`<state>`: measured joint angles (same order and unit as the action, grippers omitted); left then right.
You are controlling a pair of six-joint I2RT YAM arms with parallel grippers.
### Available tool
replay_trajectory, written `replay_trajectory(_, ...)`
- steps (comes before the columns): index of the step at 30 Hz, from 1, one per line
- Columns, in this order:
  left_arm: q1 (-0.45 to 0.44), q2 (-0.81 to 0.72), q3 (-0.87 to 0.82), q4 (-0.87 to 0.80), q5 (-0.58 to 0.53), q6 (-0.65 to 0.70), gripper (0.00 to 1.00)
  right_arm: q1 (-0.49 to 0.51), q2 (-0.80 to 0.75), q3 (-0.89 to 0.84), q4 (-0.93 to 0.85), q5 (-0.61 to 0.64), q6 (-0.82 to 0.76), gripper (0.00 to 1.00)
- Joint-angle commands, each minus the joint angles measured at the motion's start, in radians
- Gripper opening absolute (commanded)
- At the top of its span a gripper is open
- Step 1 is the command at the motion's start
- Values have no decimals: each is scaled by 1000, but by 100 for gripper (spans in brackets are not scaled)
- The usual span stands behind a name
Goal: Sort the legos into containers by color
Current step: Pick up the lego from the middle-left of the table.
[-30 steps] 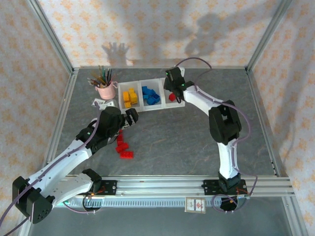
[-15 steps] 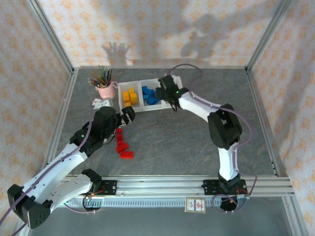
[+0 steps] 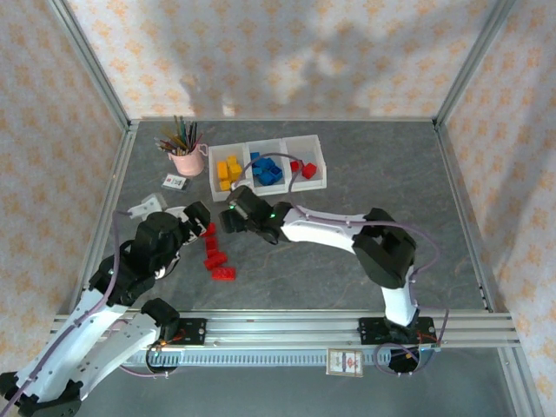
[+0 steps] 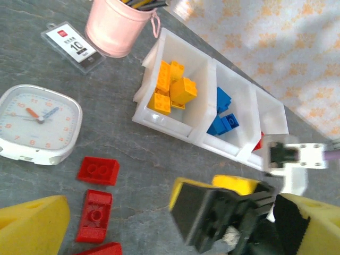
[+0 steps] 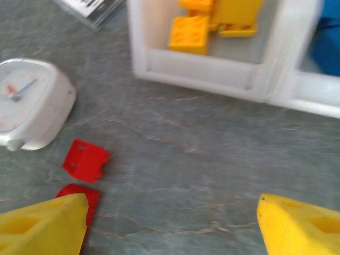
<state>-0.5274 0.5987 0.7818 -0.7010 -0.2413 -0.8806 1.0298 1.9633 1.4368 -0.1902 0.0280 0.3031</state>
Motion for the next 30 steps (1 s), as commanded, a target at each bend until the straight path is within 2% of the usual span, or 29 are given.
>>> replay_trajectory(1,10,-26,2,-96,-56,-37,99,25,83,71,23,-25,32,83)
replay_trajectory(7,12,-47,-5,-128,-81,-54,99,49,217,196,35,-110,136,79)
replay_trajectory(18,10,-57,-11,-140,-101,-48,99,48,413,419,-67,-97,201,66)
replay_trajectory(25,12,-62,-15,-144,-105,-42,99,47,484,499,-93,-111,197,53)
replay_trajectory(30,11,-62,-21,-137,-92,-39,99,46,471,504,-92,-109,195,41)
